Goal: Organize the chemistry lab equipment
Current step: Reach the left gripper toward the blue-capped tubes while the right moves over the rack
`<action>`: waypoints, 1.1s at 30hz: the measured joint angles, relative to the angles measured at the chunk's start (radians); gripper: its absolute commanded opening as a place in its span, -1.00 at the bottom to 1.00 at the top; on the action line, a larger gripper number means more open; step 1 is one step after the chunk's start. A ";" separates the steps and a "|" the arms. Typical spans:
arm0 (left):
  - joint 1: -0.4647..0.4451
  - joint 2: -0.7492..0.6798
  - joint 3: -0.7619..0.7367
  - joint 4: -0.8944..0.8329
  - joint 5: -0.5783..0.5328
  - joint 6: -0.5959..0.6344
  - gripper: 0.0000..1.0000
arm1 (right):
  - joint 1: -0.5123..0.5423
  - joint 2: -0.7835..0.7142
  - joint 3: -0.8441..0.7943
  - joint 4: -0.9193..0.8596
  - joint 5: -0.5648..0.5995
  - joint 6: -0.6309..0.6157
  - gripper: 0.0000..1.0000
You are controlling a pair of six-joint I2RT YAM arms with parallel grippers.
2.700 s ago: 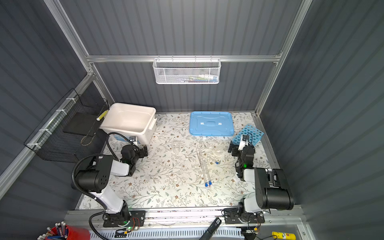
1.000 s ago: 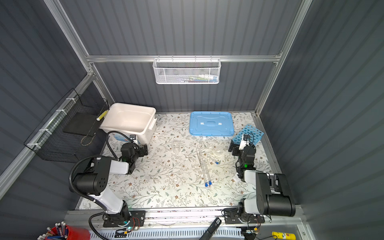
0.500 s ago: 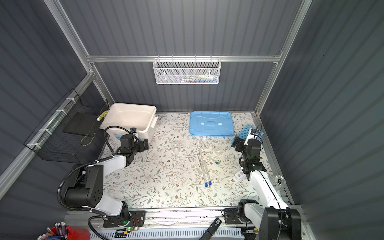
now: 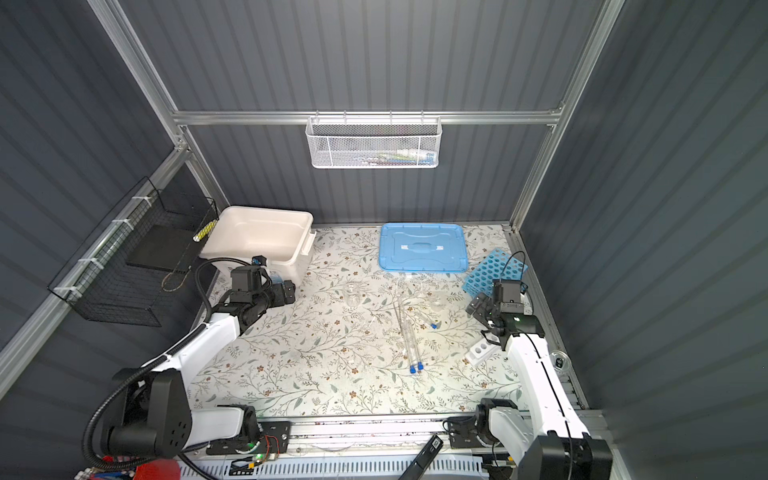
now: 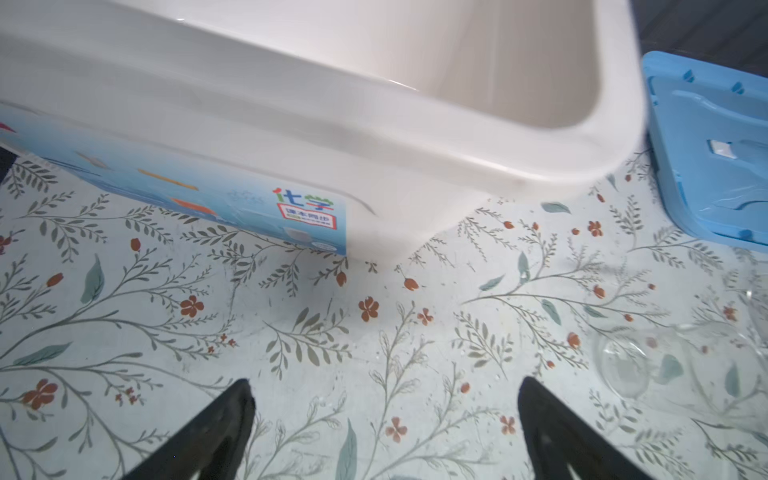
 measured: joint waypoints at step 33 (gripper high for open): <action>-0.146 -0.145 0.076 -0.285 0.014 -0.089 1.00 | -0.085 0.350 -0.008 -0.048 -0.112 -0.018 0.08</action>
